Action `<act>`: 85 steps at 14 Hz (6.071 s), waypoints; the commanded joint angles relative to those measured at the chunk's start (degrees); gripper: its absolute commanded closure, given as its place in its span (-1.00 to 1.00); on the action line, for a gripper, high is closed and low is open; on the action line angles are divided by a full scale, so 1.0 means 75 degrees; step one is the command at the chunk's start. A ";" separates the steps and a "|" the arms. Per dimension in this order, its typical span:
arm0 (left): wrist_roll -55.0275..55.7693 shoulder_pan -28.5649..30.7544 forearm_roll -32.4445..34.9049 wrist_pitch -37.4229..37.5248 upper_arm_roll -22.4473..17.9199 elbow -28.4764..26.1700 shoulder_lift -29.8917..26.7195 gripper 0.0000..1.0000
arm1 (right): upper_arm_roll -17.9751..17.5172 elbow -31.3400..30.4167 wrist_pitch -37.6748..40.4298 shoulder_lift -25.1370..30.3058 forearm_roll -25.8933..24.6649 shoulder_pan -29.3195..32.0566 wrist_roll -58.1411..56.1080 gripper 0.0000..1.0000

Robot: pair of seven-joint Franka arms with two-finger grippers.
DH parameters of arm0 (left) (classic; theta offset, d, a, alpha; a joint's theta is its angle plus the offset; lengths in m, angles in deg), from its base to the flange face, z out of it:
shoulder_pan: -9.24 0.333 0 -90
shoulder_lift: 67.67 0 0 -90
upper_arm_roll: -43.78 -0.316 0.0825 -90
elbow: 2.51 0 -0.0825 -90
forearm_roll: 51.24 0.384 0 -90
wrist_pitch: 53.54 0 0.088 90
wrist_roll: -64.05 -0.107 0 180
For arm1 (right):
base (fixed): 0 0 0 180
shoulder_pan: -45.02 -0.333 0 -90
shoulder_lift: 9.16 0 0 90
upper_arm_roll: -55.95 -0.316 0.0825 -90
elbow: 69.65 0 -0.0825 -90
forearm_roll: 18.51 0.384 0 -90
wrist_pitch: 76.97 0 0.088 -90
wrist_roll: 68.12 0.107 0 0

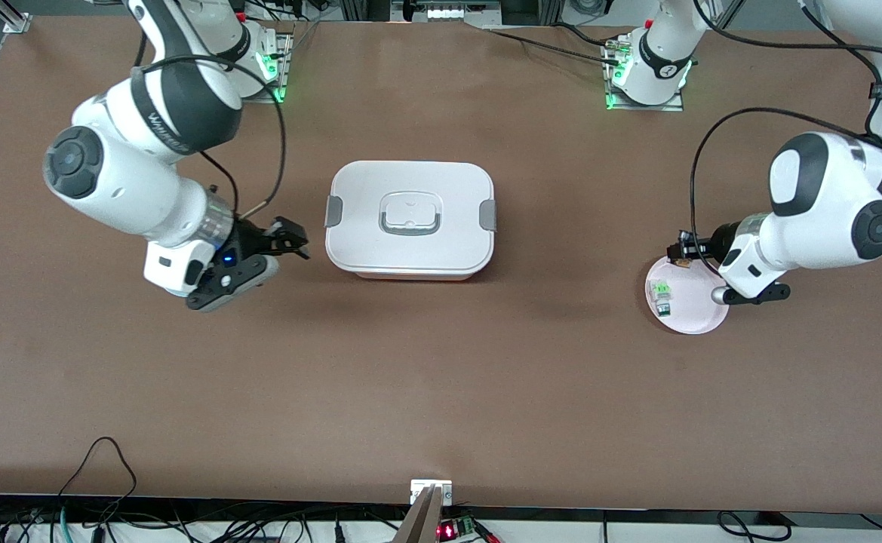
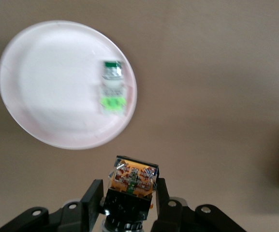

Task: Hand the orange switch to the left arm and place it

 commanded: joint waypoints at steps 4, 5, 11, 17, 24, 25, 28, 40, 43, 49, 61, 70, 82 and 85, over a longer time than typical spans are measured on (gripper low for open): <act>-0.0311 -0.0031 0.0913 -0.1093 -0.0260 0.0098 0.0747 1.00 | 0.1370 0.0010 0.1655 0.0754 -0.0271 -0.0051 0.0810 -1.00; -0.0463 -0.0078 0.0913 -0.1280 -0.0400 0.0110 0.0841 1.00 | 0.1592 0.0010 0.1971 0.0918 -0.0270 -0.0109 0.1114 -1.00; -0.0992 -0.0090 0.0913 -0.1950 -0.0706 0.0098 0.1240 1.00 | 0.2567 0.0010 0.2759 0.1738 -0.0317 -0.0613 0.1539 -1.00; -0.0992 -0.0136 0.1251 -0.2312 -0.0800 0.0075 0.1568 1.00 | 0.2321 0.0010 0.3063 0.2395 -0.0376 -0.0180 0.1562 -1.00; -0.0992 -0.0207 0.1276 -0.2384 -0.0929 0.0005 0.1639 0.06 | 0.2356 0.0080 0.3181 0.2548 -0.0364 -0.0191 0.1562 -1.00; -0.0992 -0.0207 0.1276 -0.2372 -0.0940 -0.0088 0.1616 -0.99 | 0.2356 0.0092 0.3146 0.2537 -0.0364 -0.0180 0.1562 -1.00; -0.0969 -0.0184 0.1253 -0.2442 -0.0940 -0.0392 0.1476 -1.00 | 0.2356 0.0104 0.3145 0.2525 -0.0376 -0.0180 0.1551 -1.00; -0.0933 -0.0734 0.1253 -0.0925 -0.0835 -0.0889 -0.2389 -1.00 | 0.2367 0.0127 0.3087 0.2478 -0.0376 -0.0156 0.1551 -1.00; -0.0957 -0.0851 0.0914 0.1219 -0.0823 0.0538 -0.2802 -1.00 | 0.2379 0.0162 0.3087 0.2478 -0.0387 -0.0144 0.1551 -1.00; -0.0992 -0.0875 0.0374 0.2878 -0.1022 0.2055 -0.2838 -1.00 | 0.2309 0.0174 0.3017 0.2466 -0.1009 -0.0203 0.1586 -1.00; -0.0957 -0.0922 0.0362 0.2831 -0.0741 0.2231 -0.2744 -1.00 | 0.2344 0.0584 0.3017 0.2349 -0.0470 -0.0168 0.1539 -1.00; -0.0863 -0.1835 0.0386 0.2855 -0.1326 0.2301 -0.2791 -1.00 | 0.2356 0.0596 0.3017 0.2349 -0.0470 -0.0168 0.1504 -1.00; -0.0840 -0.1742 0.0386 0.2913 -0.1327 0.2395 -0.2709 -1.00 | 0.2356 0.0608 0.3005 0.2349 -0.0470 -0.0168 0.1551 -1.00; -0.0851 -0.1707 0.0351 0.2913 -0.1339 0.2407 -0.2697 -1.00 | 0.2379 0.0619 0.3005 0.2372 -0.0470 -0.0168 0.1562 -1.00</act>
